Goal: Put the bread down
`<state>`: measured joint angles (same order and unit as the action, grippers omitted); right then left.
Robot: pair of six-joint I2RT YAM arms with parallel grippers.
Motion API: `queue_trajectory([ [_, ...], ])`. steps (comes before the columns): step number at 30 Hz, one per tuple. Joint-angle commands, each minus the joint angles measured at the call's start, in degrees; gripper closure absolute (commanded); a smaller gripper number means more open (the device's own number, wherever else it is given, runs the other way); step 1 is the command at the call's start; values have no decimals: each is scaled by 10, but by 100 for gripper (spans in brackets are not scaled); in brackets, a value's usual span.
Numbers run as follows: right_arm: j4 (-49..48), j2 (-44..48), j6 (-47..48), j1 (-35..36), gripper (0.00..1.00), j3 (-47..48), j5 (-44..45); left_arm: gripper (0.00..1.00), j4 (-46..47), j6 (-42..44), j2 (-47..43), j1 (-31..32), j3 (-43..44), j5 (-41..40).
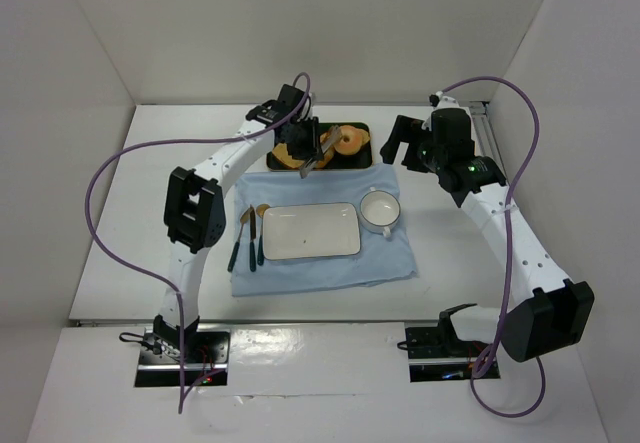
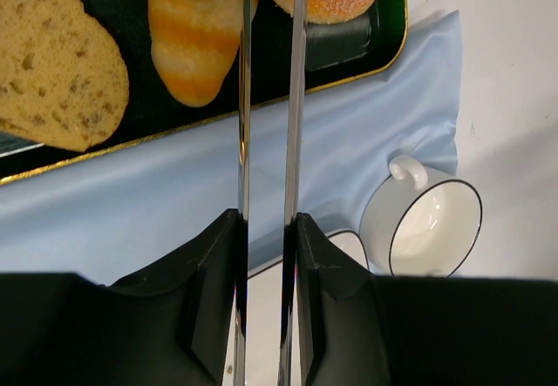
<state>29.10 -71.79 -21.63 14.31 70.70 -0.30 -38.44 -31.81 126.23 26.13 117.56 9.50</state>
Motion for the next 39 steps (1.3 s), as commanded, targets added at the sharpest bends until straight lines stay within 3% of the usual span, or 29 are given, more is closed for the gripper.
queue_trajectory([
  [1,-35,3,-4,-4,1,2,-7,70,24,-2,-84,1,-28,14],
  [12,-56,-8,-21,-4,1,24,-7,71,49,-23,-307,-6,-194,3],
  [25,-70,-127,-26,-15,1,147,-29,71,8,-12,-533,45,-431,-47],
  [33,-76,-154,-32,-15,1,172,-46,71,-9,-44,-643,65,-547,-62],
  [39,-70,-154,-32,-15,1,177,-52,71,-2,-67,-659,91,-597,-62],
])
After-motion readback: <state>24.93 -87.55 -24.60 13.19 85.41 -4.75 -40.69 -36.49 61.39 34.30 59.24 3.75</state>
